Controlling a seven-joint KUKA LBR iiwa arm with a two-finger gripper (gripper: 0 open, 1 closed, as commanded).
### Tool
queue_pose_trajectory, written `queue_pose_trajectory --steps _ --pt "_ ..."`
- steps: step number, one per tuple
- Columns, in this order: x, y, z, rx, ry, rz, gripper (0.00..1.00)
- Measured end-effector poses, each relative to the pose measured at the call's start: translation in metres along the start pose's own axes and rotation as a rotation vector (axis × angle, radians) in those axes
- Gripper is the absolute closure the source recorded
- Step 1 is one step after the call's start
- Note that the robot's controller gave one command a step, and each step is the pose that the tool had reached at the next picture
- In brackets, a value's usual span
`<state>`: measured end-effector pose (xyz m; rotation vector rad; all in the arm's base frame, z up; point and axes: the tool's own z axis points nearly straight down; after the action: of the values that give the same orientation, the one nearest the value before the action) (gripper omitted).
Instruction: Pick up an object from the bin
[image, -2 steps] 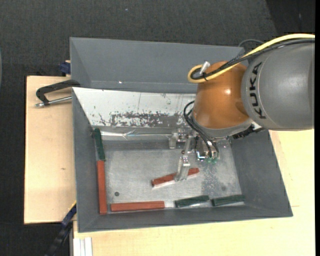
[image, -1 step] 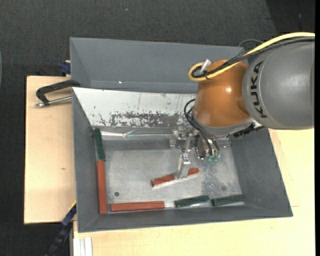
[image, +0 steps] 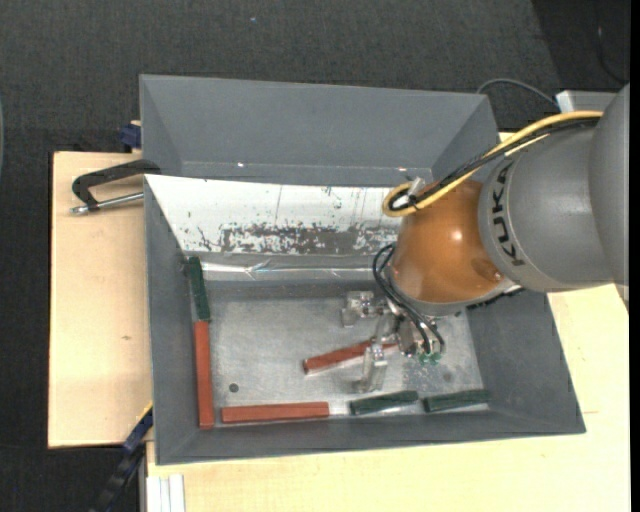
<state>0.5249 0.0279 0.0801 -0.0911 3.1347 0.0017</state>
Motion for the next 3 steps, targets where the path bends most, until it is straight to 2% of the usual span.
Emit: queue_pose_trajectory --steps 1,2,3 --pt "0.003 -0.003 -0.016 0.000 0.006 -0.004 0.00" --pt "0.017 0.016 -0.025 0.000 0.002 0.028 0.00" --pt "0.021 0.012 0.011 0.000 0.008 -0.084 0.00"
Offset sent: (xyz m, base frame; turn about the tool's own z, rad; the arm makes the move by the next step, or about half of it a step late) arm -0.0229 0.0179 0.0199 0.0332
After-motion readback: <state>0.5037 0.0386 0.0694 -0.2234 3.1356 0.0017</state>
